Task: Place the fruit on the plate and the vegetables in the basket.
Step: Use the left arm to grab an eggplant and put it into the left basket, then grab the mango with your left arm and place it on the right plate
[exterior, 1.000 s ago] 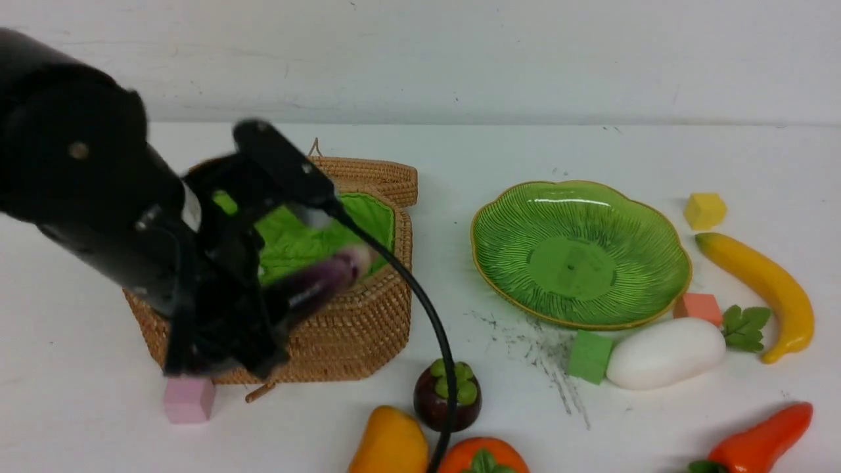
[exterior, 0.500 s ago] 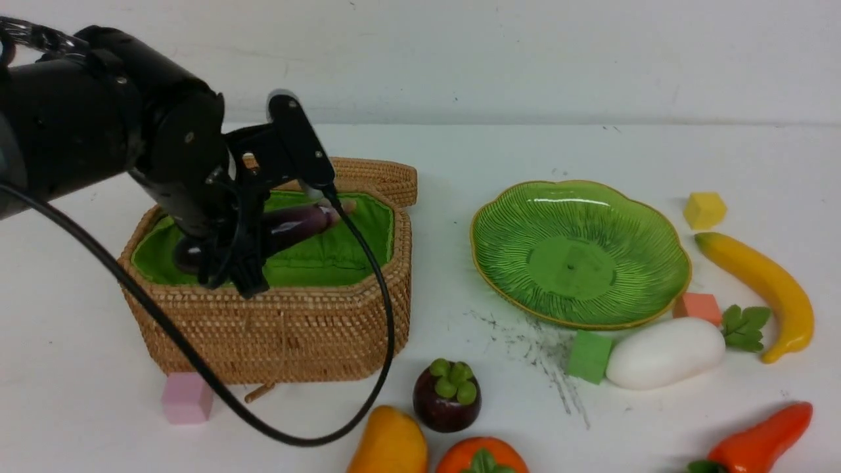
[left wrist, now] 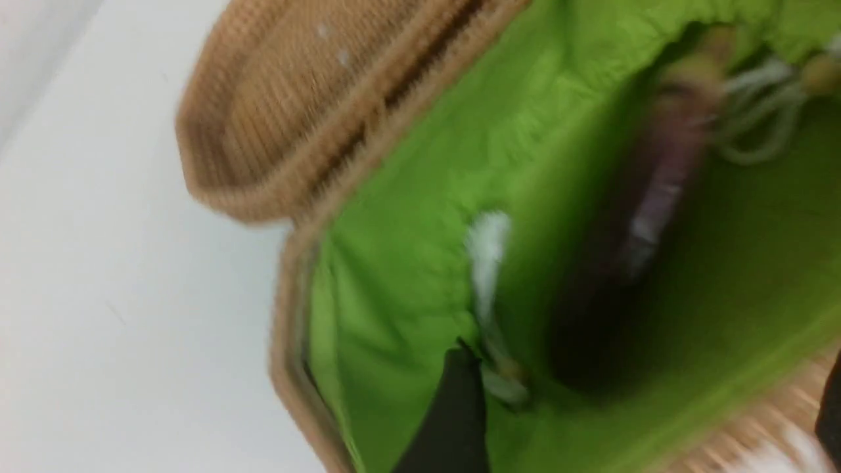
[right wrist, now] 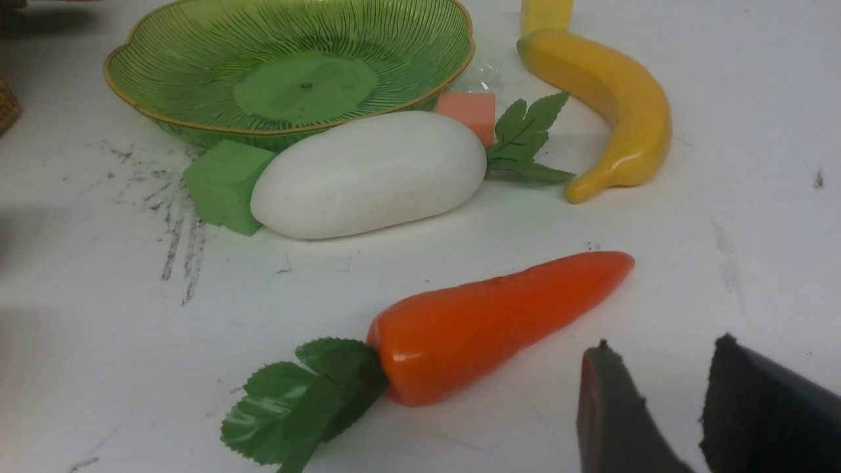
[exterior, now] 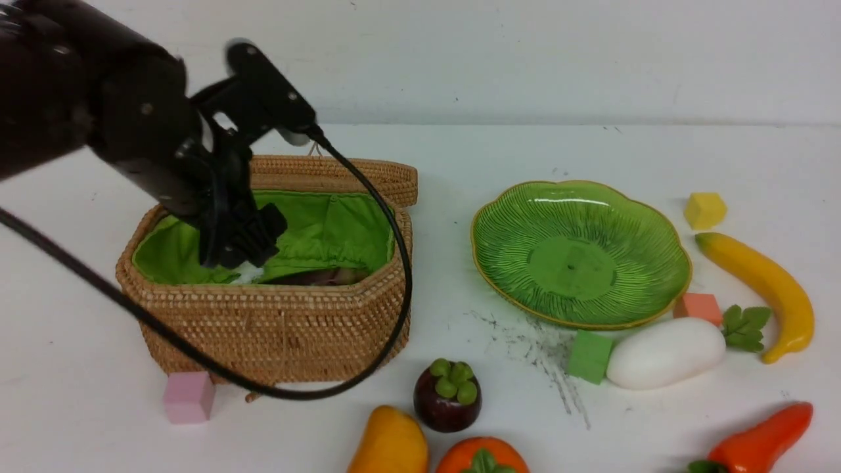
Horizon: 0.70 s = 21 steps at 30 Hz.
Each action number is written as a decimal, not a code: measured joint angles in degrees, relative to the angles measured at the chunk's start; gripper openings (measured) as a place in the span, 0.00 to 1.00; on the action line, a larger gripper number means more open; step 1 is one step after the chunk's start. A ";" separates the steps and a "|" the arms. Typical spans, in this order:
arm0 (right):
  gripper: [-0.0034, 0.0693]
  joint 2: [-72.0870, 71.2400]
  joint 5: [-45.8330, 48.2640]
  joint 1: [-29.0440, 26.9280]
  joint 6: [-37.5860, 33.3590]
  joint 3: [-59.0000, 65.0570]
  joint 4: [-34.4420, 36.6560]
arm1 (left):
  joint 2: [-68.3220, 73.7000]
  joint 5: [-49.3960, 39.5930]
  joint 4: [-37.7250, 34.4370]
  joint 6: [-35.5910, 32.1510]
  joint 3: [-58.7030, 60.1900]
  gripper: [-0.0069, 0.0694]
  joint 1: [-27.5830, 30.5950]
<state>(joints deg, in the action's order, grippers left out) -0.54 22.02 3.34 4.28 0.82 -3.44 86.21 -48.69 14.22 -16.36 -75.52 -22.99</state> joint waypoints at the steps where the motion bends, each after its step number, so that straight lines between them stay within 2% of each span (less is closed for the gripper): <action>1: 0.37 0.00 0.00 0.00 0.00 0.00 0.00 | 0.00 0.00 -0.49 0.16 0.00 0.97 0.00; 4: 0.37 0.00 0.00 0.00 0.00 0.00 0.00 | -7.37 -8.78 -13.88 1.12 0.00 0.95 0.00; 5: 0.37 0.00 0.00 0.00 0.00 0.00 0.00 | -7.75 -9.95 -14.70 1.19 0.00 0.95 0.00; 7: 0.37 0.00 0.00 0.00 0.00 0.00 0.00 | -11.84 -17.50 -25.67 1.44 1.03 0.92 0.00; 10: 0.37 0.00 0.00 0.00 0.00 0.00 0.00 | -13.84 -20.87 -34.69 4.35 5.60 0.91 0.00; 12: 0.37 0.00 0.00 0.00 0.00 0.00 0.00 | -14.05 -19.64 -37.45 7.05 9.23 0.90 -0.17; 16: 0.37 0.00 0.00 0.00 0.00 0.00 0.00 | -11.27 -7.20 -40.06 13.63 18.60 0.90 -0.17; 21: 0.37 0.00 0.00 0.00 0.00 0.00 0.00 | -6.46 -3.23 -44.00 14.79 19.77 0.90 -0.17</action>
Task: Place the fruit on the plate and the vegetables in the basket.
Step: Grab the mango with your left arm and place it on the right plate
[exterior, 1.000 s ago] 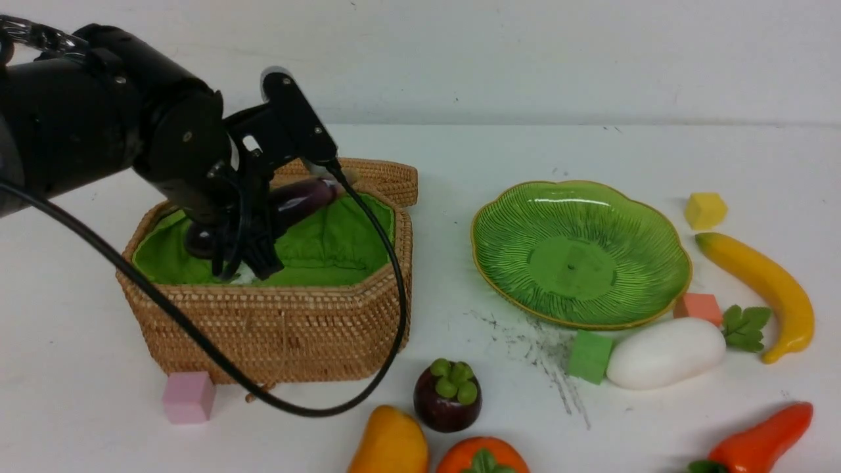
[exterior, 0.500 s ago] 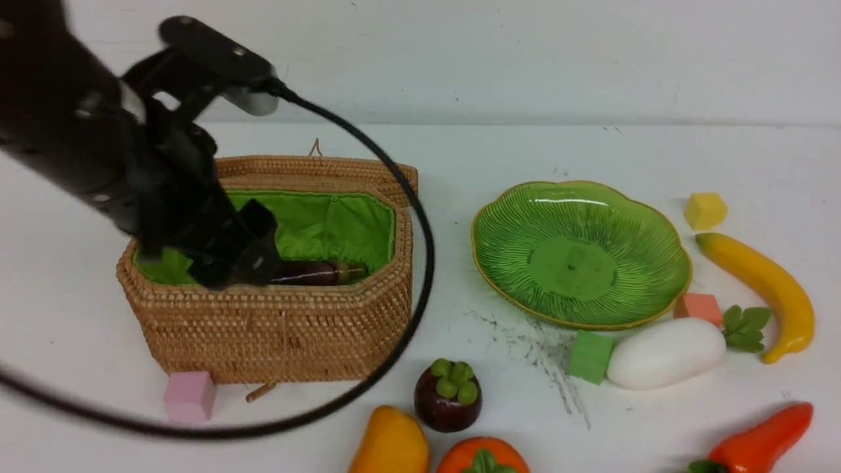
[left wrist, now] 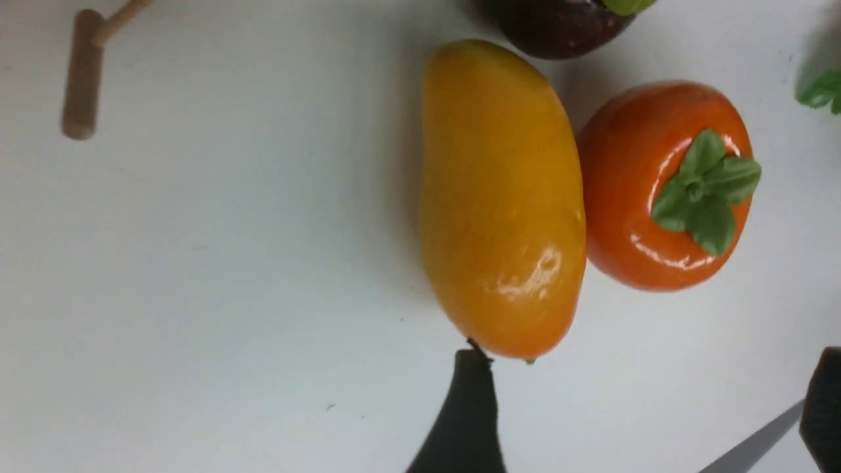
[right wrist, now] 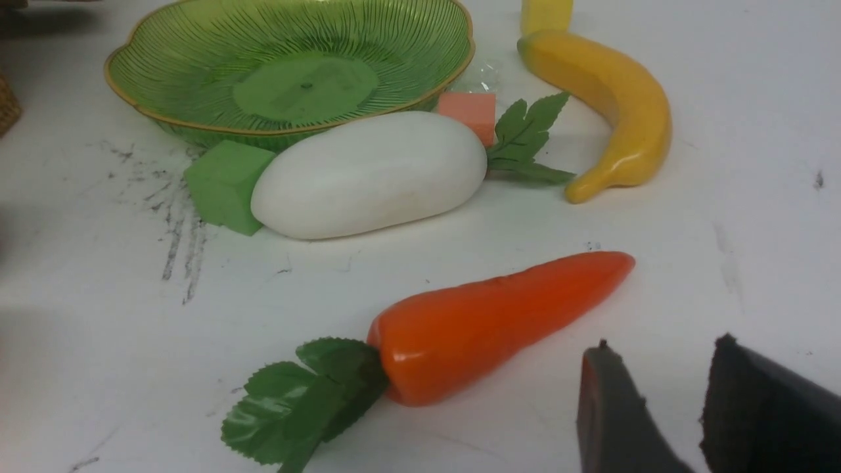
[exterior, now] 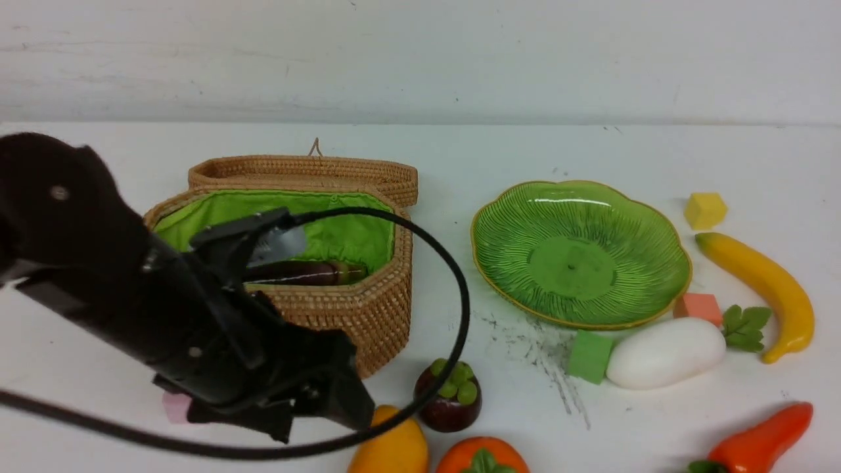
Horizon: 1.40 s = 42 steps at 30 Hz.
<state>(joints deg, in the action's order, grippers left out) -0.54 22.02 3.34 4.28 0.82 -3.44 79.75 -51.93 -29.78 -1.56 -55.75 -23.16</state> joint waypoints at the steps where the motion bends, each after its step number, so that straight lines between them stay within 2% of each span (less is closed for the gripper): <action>1: 0.37 0.00 0.00 0.00 0.00 0.00 0.00 | 2.20 0.62 -0.73 0.00 0.00 0.90 0.00; 5: 0.37 0.00 0.00 0.00 0.00 0.00 0.00 | 6.18 1.06 -0.77 0.00 0.05 0.90 -0.49; 9: 0.37 0.00 0.00 0.00 0.00 0.00 0.00 | 8.67 2.82 0.43 0.51 0.05 0.90 -4.22; 11: 0.37 0.00 0.00 0.00 0.00 0.00 0.00 | 9.69 3.36 2.13 2.77 0.05 0.90 -6.89; 12: 0.37 0.00 0.00 0.00 0.00 0.00 0.00 | 10.47 4.23 4.81 6.70 0.05 0.90 -8.59; 17: 0.37 0.00 0.00 0.00 0.00 0.00 0.00 | 11.48 8.44 9.48 12.83 0.05 0.89 -9.93; 28: 0.37 0.00 0.00 0.00 0.00 0.00 0.00 | 17.79 12.64 8.31 13.21 0.05 0.88 -9.99; 31: 0.37 0.00 0.00 0.00 0.00 0.00 0.00 | 19.96 13.19 8.16 12.47 0.05 0.84 -9.99; 34: 0.37 0.00 0.00 0.00 0.00 0.00 0.00 | 19.90 13.24 8.16 12.34 0.05 0.78 -9.93; 42: 0.37 0.00 0.00 0.00 0.00 0.00 0.00 | 13.52 9.62 8.56 11.06 -0.92 0.78 -9.74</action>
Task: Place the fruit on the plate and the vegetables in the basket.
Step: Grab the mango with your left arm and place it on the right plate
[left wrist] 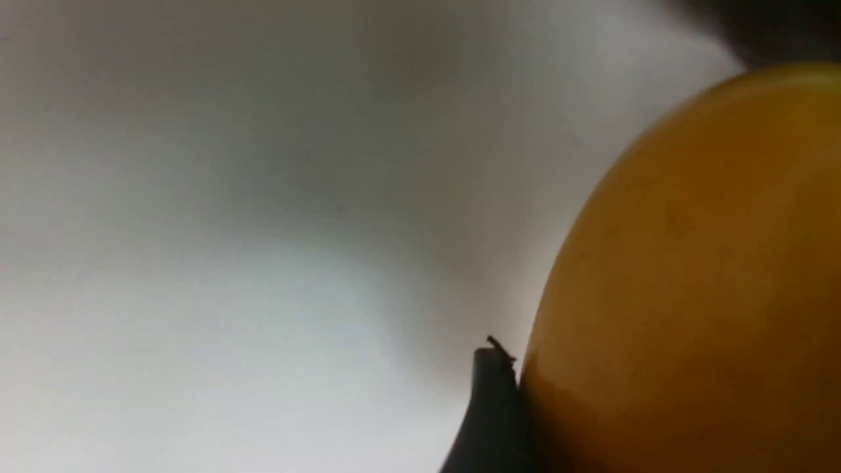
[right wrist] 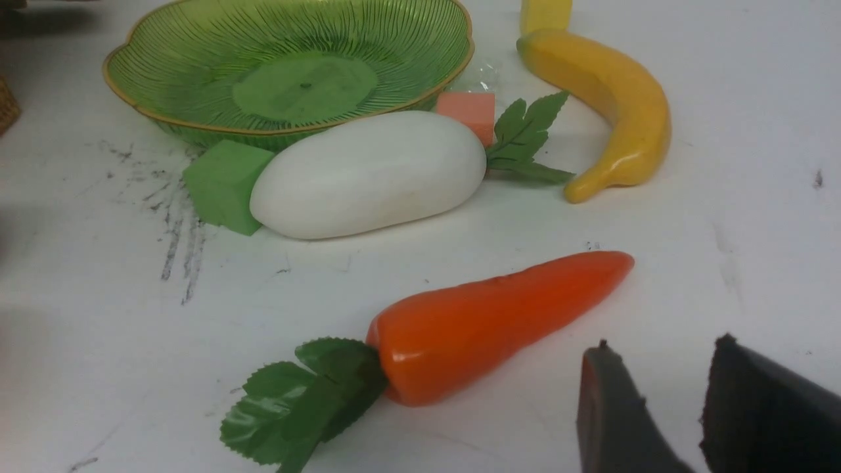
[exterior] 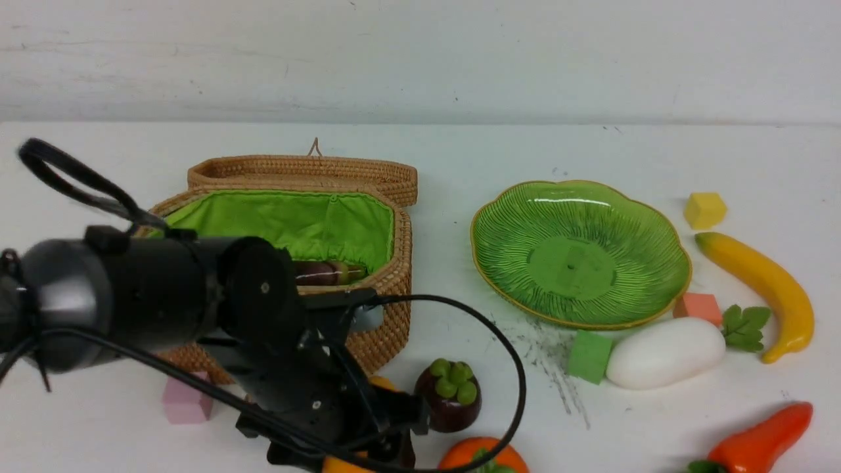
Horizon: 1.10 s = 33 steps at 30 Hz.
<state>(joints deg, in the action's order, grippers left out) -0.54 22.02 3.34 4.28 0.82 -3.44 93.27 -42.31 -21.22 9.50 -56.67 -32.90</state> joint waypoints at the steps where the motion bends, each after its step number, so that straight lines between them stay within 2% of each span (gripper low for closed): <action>1: 0.37 0.00 0.00 0.00 0.00 0.00 0.00 | -1.44 -1.72 0.15 -1.35 -0.98 0.78 0.00; 7: 0.37 0.00 0.00 0.00 0.00 0.00 0.00 | -5.63 -14.08 0.15 -9.50 -17.16 0.78 0.00; 8: 0.37 0.00 0.00 0.00 0.00 0.00 0.00 | -5.63 -14.08 0.15 -9.50 -17.90 0.78 0.00; 10: 0.37 0.00 0.00 0.00 0.00 0.00 0.00 | -2.78 -15.05 0.93 -10.54 -29.22 0.78 0.00; 12: 0.37 0.00 0.00 0.00 0.00 0.00 0.00 | -0.73 -15.12 1.62 -10.54 -34.43 0.78 0.00; 17: 0.37 0.00 0.00 0.00 0.00 0.00 0.00 | 17.79 -15.96 3.39 -10.73 -57.82 0.78 -1.13; 22: 0.37 0.00 0.00 0.00 0.00 0.00 0.00 | 32.40 -15.96 4.84 -10.73 -73.63 0.78 -3.25; 24: 0.37 0.00 0.00 0.00 0.00 0.00 0.00 | 38.60 -15.34 7.90 -9.81 -79.97 0.78 -4.41; 29: 0.37 0.00 0.00 0.00 0.00 0.00 0.00 | 45.94 -11.28 17.06 -4.59 -82.76 0.78 -5.51; 33: 0.37 0.00 0.00 0.00 0.00 0.00 0.00 | 48.22 -8.36 18.81 -2.01 -82.87 0.80 -5.33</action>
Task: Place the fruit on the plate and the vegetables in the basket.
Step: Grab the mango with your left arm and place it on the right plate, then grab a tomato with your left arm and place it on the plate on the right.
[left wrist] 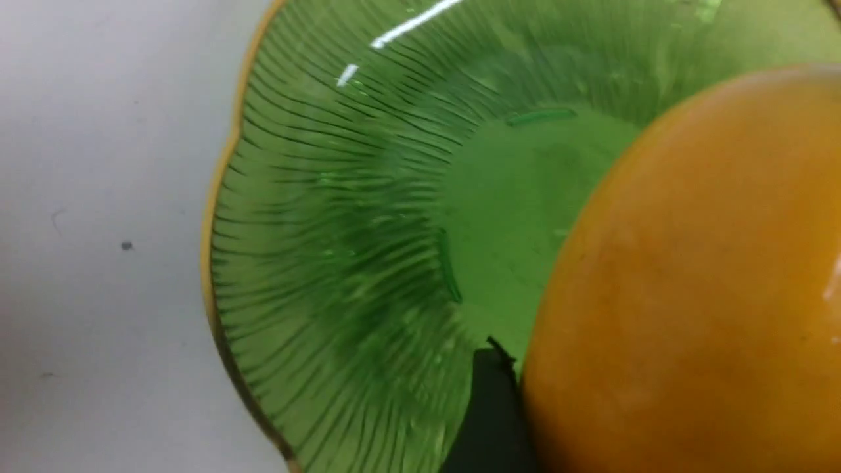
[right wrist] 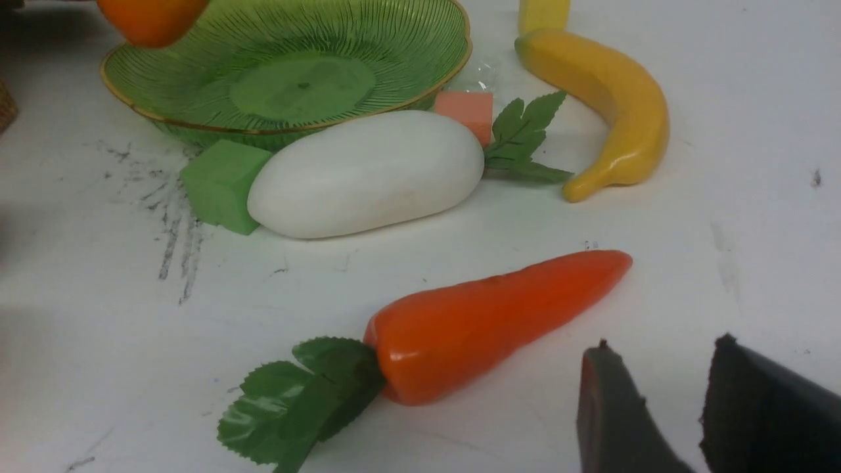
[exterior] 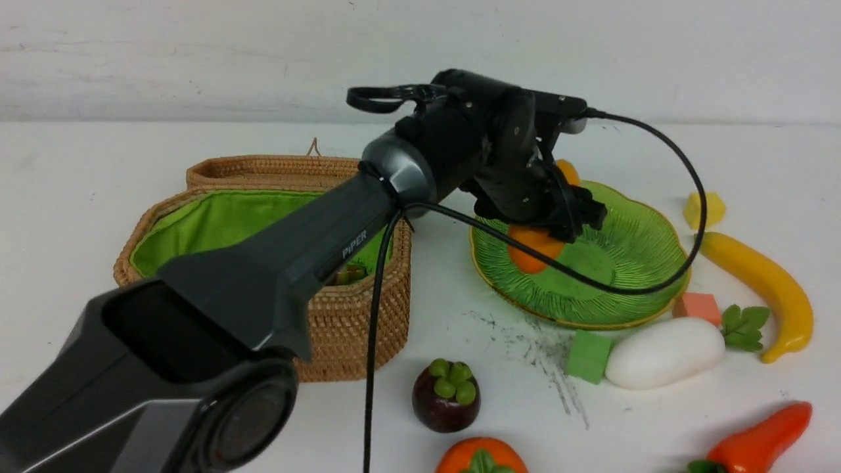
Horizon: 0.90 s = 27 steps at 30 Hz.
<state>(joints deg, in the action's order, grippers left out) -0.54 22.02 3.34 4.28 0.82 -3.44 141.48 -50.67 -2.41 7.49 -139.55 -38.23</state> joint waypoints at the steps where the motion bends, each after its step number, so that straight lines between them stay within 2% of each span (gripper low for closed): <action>1: 0.37 0.00 0.00 0.00 0.00 0.00 0.00 | 0.35 0.52 0.00 0.25 0.00 0.83 0.00; 4: 0.37 0.00 0.00 0.00 0.00 0.00 0.00 | 0.92 0.99 -0.75 0.53 0.00 0.93 0.00; 7: 0.37 0.00 0.00 0.00 0.00 0.00 0.00 | 1.03 0.73 -1.14 0.53 0.00 0.97 0.00; 11: 0.37 0.00 0.00 0.00 0.00 0.00 0.00 | 0.24 -1.39 -1.19 0.53 0.00 0.96 0.00; 16: 0.37 0.00 0.00 0.00 0.00 0.00 0.00 | -7.12 -15.70 -2.61 -2.56 0.00 0.90 0.42; 18: 0.37 0.00 0.00 0.00 0.00 0.00 0.00 | -10.98 -18.74 -3.57 -4.68 0.84 0.88 0.63; 23: 0.37 0.00 0.00 0.00 0.00 0.00 0.00 | -27.06 -20.07 -8.23 -11.33 16.01 0.85 1.08; 27: 0.37 0.00 0.00 0.00 0.00 0.00 0.00 | -39.40 -13.39 -9.17 -13.71 33.77 0.85 -1.42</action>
<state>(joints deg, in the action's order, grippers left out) -0.54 22.02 3.34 4.28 0.82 -3.44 102.08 -64.06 -11.58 -6.22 -105.77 -39.66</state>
